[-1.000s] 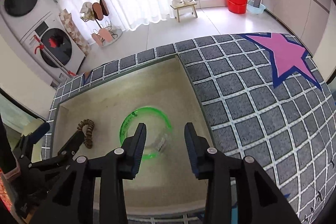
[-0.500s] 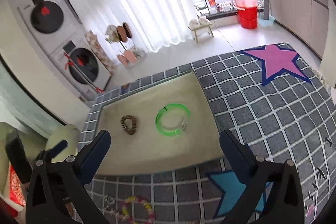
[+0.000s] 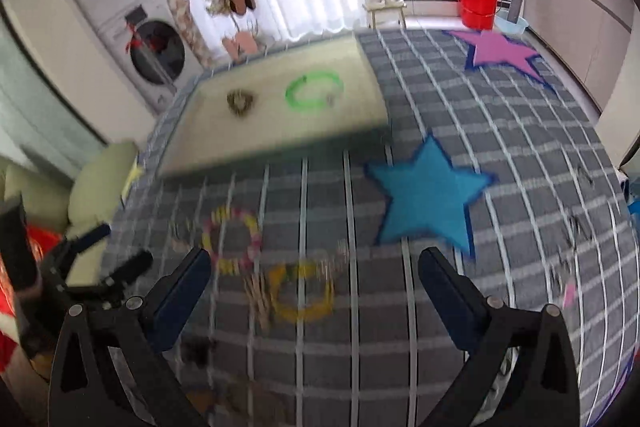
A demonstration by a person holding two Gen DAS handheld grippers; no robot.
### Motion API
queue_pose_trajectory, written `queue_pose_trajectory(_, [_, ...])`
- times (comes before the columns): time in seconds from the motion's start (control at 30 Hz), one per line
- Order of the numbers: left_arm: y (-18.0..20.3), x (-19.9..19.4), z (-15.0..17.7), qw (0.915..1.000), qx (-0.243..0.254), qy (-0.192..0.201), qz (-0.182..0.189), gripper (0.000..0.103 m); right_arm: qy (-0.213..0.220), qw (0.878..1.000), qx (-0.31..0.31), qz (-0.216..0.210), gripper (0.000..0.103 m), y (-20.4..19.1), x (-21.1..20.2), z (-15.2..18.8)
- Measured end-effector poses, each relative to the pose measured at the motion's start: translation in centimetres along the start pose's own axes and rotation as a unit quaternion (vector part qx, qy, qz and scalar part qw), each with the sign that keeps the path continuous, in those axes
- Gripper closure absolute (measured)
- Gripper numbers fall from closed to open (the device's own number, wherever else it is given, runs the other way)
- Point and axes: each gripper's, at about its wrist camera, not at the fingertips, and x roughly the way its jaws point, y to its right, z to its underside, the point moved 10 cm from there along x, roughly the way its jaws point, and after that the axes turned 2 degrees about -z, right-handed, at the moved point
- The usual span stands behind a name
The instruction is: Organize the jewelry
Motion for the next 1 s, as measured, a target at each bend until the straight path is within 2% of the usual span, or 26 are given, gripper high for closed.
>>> queue_pose_trajectory(0.17, [2.1,-1.6,2.7,0.9994,0.03,0.003,0.019,0.0,-0.022,1.0,-0.007,0.005,0.0,0.2,-0.5,5.0])
queue_pose_trajectory(0.23, [3.2,-1.9,3.8,0.9984,0.043,0.002,0.038,0.0,-0.028,1.0,-0.011,0.009,0.0,0.2,-0.6,6.3])
queue_pose_trajectory(0.37, [4.7,-2.1,4.9,0.9966,0.068,0.002,0.046,0.0,-0.031,0.999,-0.022,0.018,0.002,0.0,-0.9,8.6])
queue_pose_trajectory(0.47, [5.3,-2.0,5.4,0.9954,0.082,0.001,0.05,0.0,-0.033,0.999,-0.033,0.026,0.01,-0.3,-0.8,9.5])
queue_pose_trajectory(0.63, [5.7,-1.5,6.0,0.9944,0.092,-0.005,0.052,0.0,-0.038,0.998,-0.043,0.024,0.016,-1.0,-0.4,10.8])
queue_pose_trajectory(0.7, [6.0,-1.2,6.1,0.9941,0.097,-0.006,0.05,0.0,-0.04,0.998,-0.047,0.025,0.022,-1.2,0.0,11.1])
queue_pose_trajectory(0.9, [6.6,-0.2,6.4,0.9933,0.107,-0.015,0.041,0.002,-0.037,0.997,-0.059,0.028,0.03,-2.1,0.7,11.2])
queue_pose_trajectory(1.0, [6.4,0.3,6.7,0.9935,0.105,-0.024,0.038,0.015,-0.037,0.996,-0.08,0.035,0.033,-2.8,1.1,11.4])
